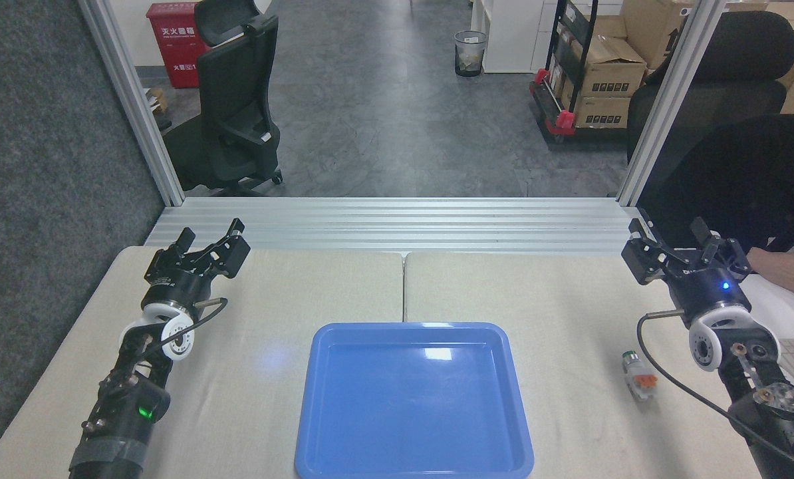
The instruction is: Pick up switch part and place in tray
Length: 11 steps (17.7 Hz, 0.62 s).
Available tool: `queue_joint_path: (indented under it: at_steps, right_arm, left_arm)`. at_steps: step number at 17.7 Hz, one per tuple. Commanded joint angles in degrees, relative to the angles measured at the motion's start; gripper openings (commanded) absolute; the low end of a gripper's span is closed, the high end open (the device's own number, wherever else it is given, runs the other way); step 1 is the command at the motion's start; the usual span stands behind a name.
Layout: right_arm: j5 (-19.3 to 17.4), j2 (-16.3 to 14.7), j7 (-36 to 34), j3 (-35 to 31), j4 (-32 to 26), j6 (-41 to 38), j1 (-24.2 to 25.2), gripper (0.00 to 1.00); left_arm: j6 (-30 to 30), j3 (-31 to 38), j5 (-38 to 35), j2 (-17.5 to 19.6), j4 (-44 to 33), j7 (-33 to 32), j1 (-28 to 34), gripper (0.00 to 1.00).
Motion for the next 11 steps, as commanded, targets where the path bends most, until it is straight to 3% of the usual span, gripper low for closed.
queue_joint_path:
  at_steps: [1,11]
  right_arm:
    - [0.01,0.47,-0.02,-0.4,0.05,0.15,0.22,0.99]
    - [0.01,0.03,0.25,-0.32,-0.03,0.07,0.31,0.99]
  left_arm:
    - [0.07,-1.41,0.0,0.0,0.0,0.03,0.03,1.0]
    - [-0.01,-1.32,0.0,0.0,0.0,0.03,0.03,1.0]
